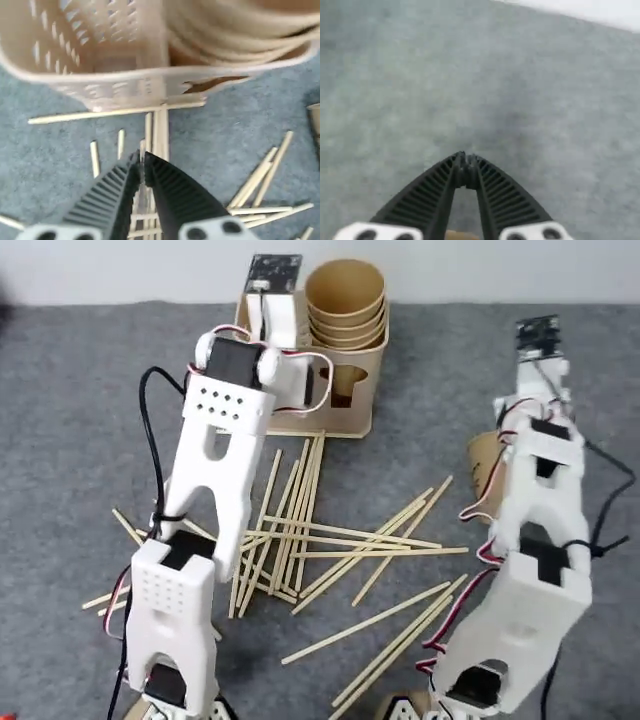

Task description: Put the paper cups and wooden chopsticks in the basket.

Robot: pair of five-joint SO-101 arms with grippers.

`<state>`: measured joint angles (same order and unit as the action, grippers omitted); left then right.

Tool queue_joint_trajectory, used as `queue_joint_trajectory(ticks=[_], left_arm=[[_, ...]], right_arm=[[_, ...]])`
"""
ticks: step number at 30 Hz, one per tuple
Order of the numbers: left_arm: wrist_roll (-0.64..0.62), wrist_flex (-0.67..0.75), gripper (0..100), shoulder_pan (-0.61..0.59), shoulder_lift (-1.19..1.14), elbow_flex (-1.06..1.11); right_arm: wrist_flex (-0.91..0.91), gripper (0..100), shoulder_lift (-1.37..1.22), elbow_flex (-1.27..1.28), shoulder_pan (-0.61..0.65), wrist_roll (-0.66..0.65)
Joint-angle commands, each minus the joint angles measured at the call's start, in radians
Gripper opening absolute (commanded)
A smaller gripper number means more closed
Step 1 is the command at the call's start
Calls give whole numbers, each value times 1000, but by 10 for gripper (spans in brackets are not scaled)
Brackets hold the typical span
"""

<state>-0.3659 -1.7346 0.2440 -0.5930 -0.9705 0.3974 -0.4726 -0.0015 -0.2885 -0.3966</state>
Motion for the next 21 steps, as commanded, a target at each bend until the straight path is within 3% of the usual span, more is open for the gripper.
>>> queue_joint_trajectory(ticks=[1,9,21], left_arm=[[9,-20,14,-49,49,30],[11,-20,14,-83,49,56],[11,-20,14,-61,49,58]], right_arm=[[27,9,8,-52,-1,-21],[285,9,71,-41,65,-20],[506,9,286,-41,349,-20]])
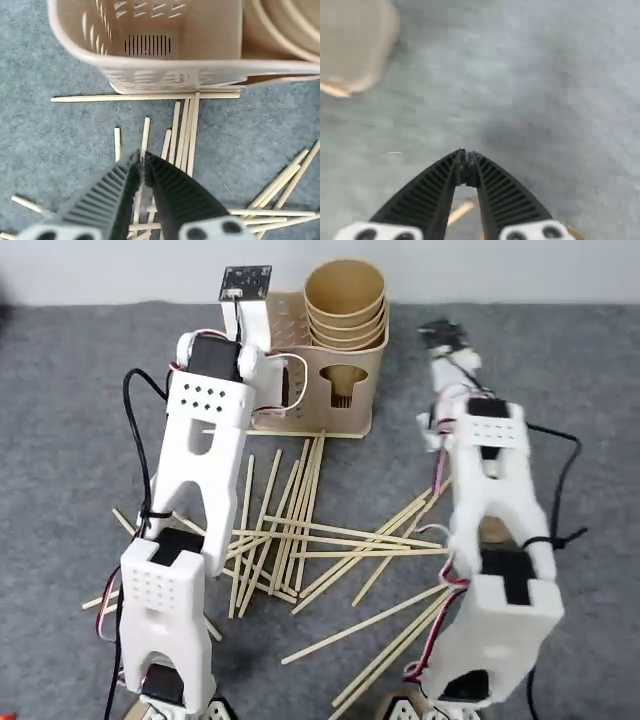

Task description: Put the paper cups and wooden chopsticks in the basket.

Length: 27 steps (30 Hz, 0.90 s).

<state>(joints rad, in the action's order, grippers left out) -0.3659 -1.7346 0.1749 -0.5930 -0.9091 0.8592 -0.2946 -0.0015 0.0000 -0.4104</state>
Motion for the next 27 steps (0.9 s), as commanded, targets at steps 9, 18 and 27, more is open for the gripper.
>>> queue_joint_trajectory(ticks=[9,18,27], left_arm=[[11,-20,14,-6,49,-10],[11,-20,14,-6,49,-5],[11,-20,14,2,43,-5]], right_arm=[[45,9,151,-43,-18,-12],[24,9,154,-44,-335,-238],[31,9,145,-9,-479,-388]])
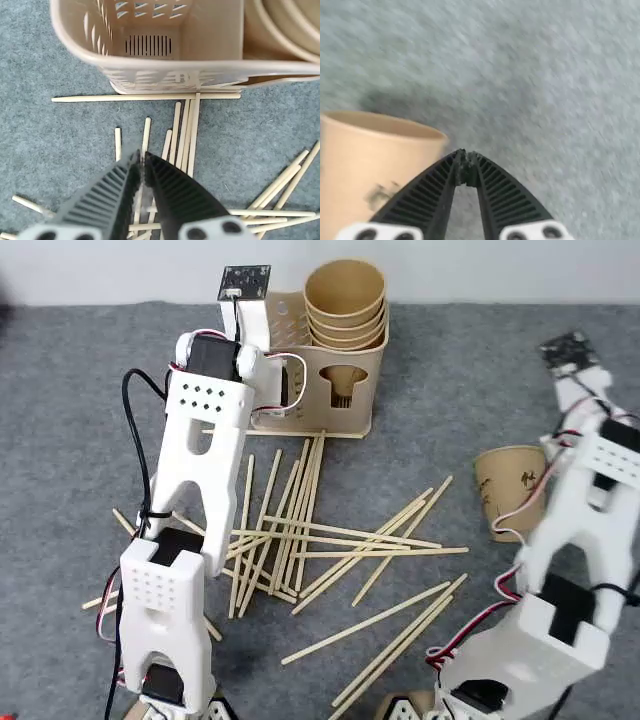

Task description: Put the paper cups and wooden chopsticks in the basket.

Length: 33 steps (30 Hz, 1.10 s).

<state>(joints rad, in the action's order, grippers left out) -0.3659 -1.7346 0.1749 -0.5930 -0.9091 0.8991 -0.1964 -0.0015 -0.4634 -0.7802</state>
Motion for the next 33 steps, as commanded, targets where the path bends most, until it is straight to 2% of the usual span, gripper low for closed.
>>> queue_joint_trajectory(ticks=[1,10,26,33], left_arm=[[11,-20,14,2,41,-5],[11,-20,14,0,40,-4],[11,-20,14,-6,38,-4],[11,-20,14,-6,38,-4]], right_arm=[[-8,9,48,15,-16,-20],[-16,9,53,222,44,-15],[-4,9,194,261,378,-8],[154,9,236,261,518,189]])
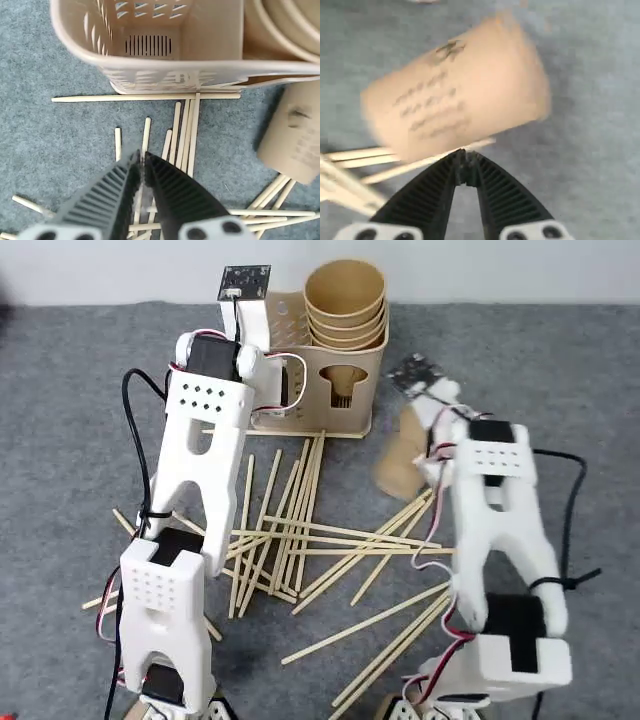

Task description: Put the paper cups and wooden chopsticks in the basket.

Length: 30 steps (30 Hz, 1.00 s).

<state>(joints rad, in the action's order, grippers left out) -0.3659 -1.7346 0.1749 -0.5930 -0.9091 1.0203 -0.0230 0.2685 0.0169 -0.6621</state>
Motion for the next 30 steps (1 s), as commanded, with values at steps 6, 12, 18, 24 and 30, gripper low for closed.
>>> queue_joint_trajectory(ticks=[6,12,18,24,30], left_arm=[[11,-20,14,-6,38,-4],[9,-20,14,-5,38,-4],[9,-20,14,-6,38,-4],[8,-20,14,-8,38,-4],[8,-20,14,-8,38,-4]], right_arm=[[33,9,71,-66,27,107],[42,9,73,-55,-41,6],[41,9,73,74,-42,-75],[30,9,73,144,30,-64],[-82,9,70,146,117,58]])
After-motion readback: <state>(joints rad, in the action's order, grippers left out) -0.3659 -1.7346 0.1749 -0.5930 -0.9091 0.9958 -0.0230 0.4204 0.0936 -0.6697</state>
